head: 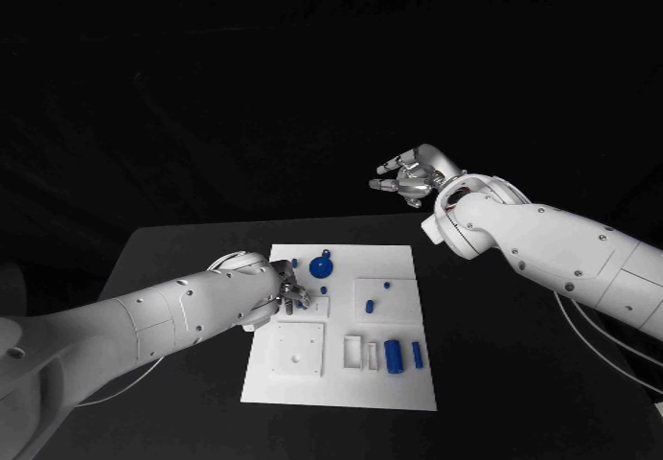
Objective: Assemble the parts on the task board
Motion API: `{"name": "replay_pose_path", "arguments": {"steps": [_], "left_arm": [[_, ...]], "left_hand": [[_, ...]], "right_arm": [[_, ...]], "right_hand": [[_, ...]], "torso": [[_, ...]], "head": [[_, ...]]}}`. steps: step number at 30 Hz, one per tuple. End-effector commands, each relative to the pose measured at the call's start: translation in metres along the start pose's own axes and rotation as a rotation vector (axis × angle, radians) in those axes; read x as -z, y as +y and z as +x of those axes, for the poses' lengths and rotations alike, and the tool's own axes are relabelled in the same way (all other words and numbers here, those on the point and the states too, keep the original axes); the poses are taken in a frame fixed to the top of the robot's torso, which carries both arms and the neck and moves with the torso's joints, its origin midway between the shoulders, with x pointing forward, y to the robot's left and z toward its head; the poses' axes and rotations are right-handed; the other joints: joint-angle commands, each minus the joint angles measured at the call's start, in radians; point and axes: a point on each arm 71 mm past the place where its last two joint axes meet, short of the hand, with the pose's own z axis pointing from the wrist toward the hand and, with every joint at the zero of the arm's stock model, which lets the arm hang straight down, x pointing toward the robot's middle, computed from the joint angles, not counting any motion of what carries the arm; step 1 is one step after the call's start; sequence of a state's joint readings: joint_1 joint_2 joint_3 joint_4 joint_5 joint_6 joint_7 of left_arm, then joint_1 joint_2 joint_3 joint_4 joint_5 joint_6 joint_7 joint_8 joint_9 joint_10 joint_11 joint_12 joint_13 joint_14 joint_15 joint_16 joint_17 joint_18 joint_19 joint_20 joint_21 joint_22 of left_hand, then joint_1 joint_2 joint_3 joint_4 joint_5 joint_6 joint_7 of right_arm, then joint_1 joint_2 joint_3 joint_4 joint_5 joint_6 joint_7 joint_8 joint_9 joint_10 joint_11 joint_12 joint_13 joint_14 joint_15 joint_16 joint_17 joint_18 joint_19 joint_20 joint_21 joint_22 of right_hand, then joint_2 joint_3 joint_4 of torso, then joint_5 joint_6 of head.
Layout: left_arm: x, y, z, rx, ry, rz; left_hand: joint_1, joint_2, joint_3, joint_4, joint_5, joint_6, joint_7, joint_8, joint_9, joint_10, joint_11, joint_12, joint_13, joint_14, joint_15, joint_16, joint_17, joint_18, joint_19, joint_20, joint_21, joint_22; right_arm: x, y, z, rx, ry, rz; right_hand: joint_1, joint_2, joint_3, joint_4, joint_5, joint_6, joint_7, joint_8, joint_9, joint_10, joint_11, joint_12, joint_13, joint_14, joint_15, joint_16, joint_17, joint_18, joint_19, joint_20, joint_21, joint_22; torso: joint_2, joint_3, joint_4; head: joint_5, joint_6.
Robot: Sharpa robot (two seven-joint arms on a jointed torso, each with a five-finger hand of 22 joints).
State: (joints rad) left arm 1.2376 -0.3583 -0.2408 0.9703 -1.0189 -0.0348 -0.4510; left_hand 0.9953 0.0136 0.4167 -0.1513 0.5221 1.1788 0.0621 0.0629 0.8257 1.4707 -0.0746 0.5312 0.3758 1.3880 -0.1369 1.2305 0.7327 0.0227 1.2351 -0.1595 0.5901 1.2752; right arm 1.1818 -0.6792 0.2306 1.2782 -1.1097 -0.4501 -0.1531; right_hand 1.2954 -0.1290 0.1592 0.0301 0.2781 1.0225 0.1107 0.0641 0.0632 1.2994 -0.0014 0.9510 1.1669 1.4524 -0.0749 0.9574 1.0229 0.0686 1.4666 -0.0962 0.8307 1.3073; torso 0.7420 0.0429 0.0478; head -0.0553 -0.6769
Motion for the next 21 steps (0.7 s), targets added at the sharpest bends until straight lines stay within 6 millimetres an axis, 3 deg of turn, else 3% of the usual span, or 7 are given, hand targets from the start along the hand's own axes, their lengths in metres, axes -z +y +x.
{"name": "replay_pose_path", "arguments": {"steps": [1,21], "left_arm": [[-0.0002,-0.0022,0.0026,-0.013,0.025,0.007],[-0.0011,0.0009,0.0039,-0.017,0.050,-0.005]], "left_hand": [[0.023,0.013,0.029,-0.025,0.003,0.095,-0.089,0.003,0.207,0.043,-0.009,0.002,0.000,0.003,-0.006,-0.002,0.000,-0.001,0.007,-0.001,-0.010,0.006],[0.023,0.013,0.028,-0.029,0.003,0.096,-0.089,0.003,0.206,0.043,-0.008,0.002,0.000,0.002,-0.006,-0.003,0.000,-0.002,0.013,-0.001,-0.025,0.023]], "right_arm": [[-0.0003,0.0009,0.0011,0.008,0.013,-0.003],[-0.0010,0.0013,0.0031,0.009,0.022,0.001]], "right_hand": [[0.000,0.009,0.001,-0.003,-0.006,-0.001,0.000,-0.002,0.000,-0.008,0.000,-0.003,-0.001,-0.003,0.003,-0.003,0.000,0.009,0.023,0.006,-0.006,0.108],[-0.001,0.011,0.009,-0.011,-0.008,-0.003,0.001,-0.002,0.000,-0.009,0.000,-0.005,-0.002,-0.003,0.003,-0.005,-0.002,0.009,0.023,0.006,-0.009,0.107]], "torso": [[0.000,0.0000,-0.0002],[0.000,-0.0009,0.0007]], "head": [[0.001,-0.002],[0.001,-0.005]]}}
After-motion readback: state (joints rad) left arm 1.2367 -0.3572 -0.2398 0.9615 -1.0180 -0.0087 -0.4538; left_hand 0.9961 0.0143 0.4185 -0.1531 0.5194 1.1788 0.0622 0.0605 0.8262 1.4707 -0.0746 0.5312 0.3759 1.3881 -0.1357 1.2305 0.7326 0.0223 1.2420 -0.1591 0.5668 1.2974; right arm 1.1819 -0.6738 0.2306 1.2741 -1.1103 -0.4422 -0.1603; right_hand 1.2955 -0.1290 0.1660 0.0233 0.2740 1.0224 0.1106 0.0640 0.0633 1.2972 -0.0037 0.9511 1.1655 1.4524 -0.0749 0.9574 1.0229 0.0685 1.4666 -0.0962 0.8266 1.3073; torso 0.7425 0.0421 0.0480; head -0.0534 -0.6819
